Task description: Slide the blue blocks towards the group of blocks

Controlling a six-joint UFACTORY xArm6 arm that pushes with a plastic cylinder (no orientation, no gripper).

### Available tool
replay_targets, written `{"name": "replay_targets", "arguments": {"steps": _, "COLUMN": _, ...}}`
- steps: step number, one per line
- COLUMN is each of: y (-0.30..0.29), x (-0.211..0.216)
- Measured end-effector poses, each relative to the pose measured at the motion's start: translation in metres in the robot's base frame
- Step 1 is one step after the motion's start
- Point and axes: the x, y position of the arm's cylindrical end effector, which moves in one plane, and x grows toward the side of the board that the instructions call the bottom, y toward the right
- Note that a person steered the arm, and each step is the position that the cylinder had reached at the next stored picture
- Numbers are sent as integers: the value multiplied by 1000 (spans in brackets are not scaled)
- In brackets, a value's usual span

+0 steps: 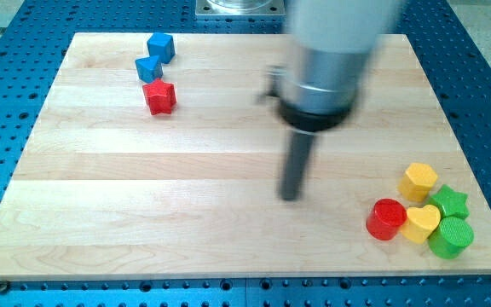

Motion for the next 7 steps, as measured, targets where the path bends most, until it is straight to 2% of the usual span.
{"name": "replay_targets", "arguments": {"steps": 2, "y": -239, "x": -147}}
{"name": "replay_targets", "arguments": {"steps": 3, "y": -171, "x": -179}}
{"name": "replay_targets", "arguments": {"steps": 4, "y": -61, "x": -106}}
{"name": "replay_targets", "arguments": {"steps": 5, "y": 0, "x": -45}}
{"name": "replay_targets", "arguments": {"steps": 6, "y": -55, "x": -28}}
{"name": "replay_targets", "arguments": {"steps": 7, "y": -25, "x": 0}}
